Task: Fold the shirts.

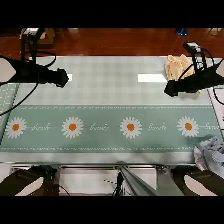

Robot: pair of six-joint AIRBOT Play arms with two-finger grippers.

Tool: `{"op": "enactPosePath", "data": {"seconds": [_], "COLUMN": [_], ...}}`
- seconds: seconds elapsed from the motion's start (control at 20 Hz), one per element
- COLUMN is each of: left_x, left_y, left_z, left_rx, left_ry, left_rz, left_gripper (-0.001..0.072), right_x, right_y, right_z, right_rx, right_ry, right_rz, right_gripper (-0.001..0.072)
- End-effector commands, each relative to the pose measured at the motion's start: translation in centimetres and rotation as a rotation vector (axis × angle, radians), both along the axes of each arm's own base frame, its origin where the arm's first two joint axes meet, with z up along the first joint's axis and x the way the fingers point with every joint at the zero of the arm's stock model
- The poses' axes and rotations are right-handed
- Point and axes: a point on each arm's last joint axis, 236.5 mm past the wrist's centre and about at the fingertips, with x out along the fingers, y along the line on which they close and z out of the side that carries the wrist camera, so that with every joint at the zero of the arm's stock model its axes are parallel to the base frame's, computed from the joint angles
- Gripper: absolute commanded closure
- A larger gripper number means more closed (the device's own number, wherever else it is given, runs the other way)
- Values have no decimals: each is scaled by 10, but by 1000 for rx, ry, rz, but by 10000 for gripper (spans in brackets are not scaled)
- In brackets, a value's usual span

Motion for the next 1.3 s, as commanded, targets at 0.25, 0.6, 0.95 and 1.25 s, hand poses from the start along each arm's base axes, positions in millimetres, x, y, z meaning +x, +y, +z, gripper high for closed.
{"op": "enactPosePath", "data": {"seconds": [0.25,0.6,0.95,1.25], "left_x": [41,65,75,74], "left_y": [-9,-11,-8,-8], "left_z": [22,37,10,10], "left_rx": [-49,-64,-35,-35], "left_ry": [-181,-294,-245,-243], "left_rz": [9,11,16,16], "left_gripper": [-6,-4,-5,-5], "right_x": [85,112,128,155], "right_y": [-48,-190,-229,-199], "right_z": [54,16,-95,-164], "right_rx": [-78,-130,-36,83], "right_ry": [-418,-425,-268,-228], "right_rz": [-200,-560,-694,-724], "right_gripper": [118,119,112,132]}}
